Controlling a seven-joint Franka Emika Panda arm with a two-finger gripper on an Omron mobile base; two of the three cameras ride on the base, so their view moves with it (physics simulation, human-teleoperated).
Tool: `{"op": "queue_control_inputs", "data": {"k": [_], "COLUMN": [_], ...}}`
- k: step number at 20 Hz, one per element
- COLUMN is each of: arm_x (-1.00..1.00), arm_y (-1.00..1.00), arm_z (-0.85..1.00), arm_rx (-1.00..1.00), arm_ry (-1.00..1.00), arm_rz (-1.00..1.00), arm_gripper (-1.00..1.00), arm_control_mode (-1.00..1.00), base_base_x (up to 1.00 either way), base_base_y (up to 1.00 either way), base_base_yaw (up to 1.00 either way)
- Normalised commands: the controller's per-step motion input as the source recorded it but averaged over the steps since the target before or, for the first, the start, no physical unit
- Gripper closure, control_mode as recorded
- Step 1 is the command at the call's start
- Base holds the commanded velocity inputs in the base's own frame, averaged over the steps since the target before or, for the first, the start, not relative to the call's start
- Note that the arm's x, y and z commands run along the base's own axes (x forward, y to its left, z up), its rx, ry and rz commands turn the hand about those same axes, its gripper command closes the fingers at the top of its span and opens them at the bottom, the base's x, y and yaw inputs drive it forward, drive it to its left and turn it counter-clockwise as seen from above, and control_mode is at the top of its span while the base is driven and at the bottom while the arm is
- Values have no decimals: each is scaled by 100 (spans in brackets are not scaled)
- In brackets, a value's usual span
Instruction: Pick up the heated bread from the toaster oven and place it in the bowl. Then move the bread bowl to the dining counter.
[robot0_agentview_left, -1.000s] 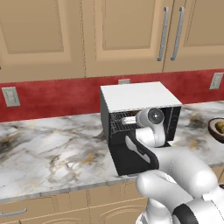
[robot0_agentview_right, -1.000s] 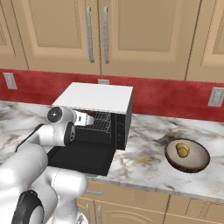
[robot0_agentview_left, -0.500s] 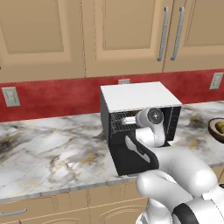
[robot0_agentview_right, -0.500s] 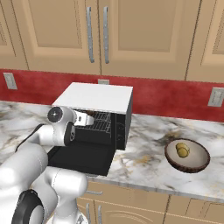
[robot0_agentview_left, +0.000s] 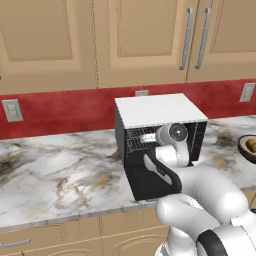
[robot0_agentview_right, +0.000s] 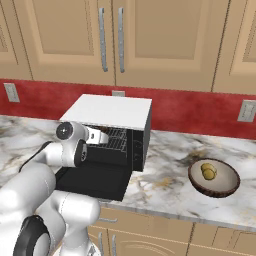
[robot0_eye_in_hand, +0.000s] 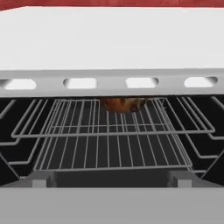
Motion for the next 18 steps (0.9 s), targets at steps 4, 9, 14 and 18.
{"op": "queue_control_inputs", "data": {"k": [4,9,14,18], "arm_x": [0,0,0,0], "arm_y": [-1,-4,-8,-8], "arm_z": [-2,-3,-9,-3], "arm_rx": [0,1,10,22], "arm_ry": [0,0,0,4], "arm_rz": [0,0,0,-2], "arm_gripper": [-100,-100,-100,-100], "arm_control_mode": [-100,-100,-100,-100], "base_base_x": [0,0,0,0], "base_base_y": [0,0,0,0], "base_base_yaw": [0,0,0,0]}}
